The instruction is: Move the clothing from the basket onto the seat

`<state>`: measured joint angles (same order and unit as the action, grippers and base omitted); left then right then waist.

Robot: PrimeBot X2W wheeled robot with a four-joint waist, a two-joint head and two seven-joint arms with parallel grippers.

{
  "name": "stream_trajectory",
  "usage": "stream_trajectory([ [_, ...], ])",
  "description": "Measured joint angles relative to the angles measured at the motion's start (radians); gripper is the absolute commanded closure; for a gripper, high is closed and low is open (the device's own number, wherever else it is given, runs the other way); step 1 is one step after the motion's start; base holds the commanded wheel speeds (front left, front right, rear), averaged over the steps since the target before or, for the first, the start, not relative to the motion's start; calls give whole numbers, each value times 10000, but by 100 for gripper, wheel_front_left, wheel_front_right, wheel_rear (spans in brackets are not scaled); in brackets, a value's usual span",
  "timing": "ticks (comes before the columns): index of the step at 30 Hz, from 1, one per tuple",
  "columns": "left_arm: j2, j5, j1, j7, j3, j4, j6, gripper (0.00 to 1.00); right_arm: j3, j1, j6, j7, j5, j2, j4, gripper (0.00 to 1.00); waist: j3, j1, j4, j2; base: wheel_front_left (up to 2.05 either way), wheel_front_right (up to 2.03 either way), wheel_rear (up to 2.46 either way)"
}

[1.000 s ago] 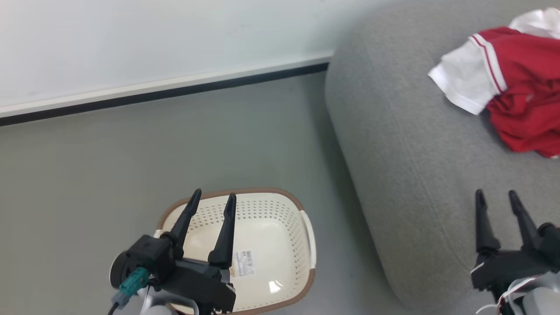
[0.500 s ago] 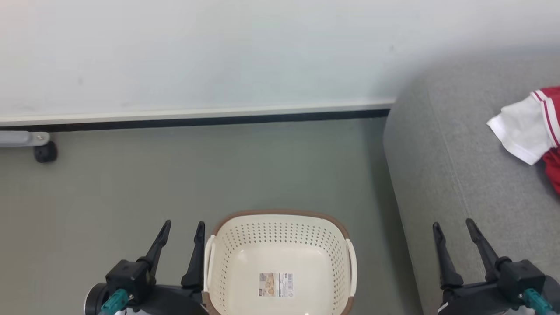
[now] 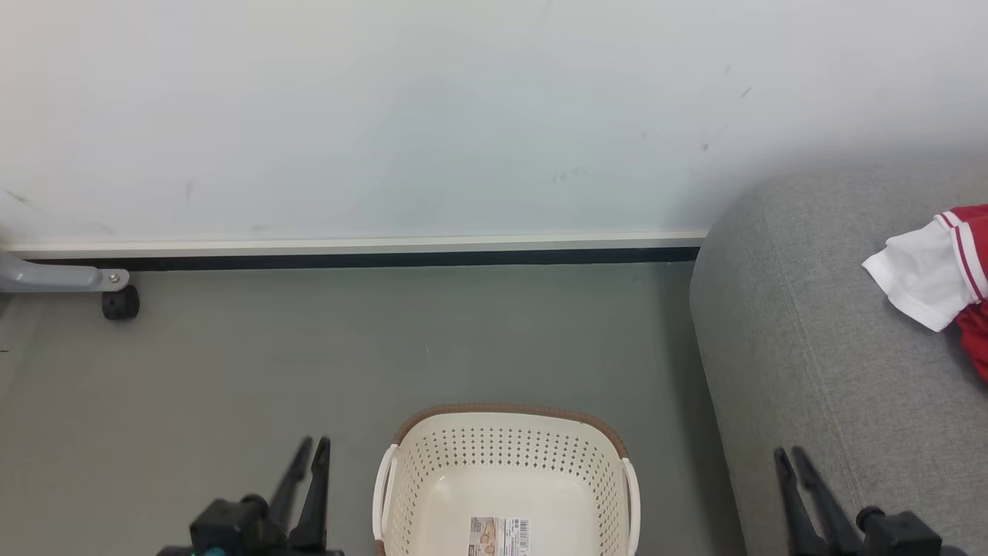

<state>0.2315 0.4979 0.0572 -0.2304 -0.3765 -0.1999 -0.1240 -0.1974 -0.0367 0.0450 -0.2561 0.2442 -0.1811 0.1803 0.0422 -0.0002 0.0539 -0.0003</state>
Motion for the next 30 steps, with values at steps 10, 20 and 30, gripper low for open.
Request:
stream_trajectory([
  [10,-222,564,-308,211,205,-391,109,100,117,-164,-63,186,495,205,474,100,-26,2,-28,1,0,0,0],
  [20,-416,1653,-292,604,708,-426,374,100,487,-110,-234,625,2046,345,546,100,-70,2,-90,1,0,0,0],
  [30,-604,2913,-271,1016,1233,-489,640,100,876,74,-426,1070,3586,485,639,100,-116,2,-153,2,0,0,0],
])
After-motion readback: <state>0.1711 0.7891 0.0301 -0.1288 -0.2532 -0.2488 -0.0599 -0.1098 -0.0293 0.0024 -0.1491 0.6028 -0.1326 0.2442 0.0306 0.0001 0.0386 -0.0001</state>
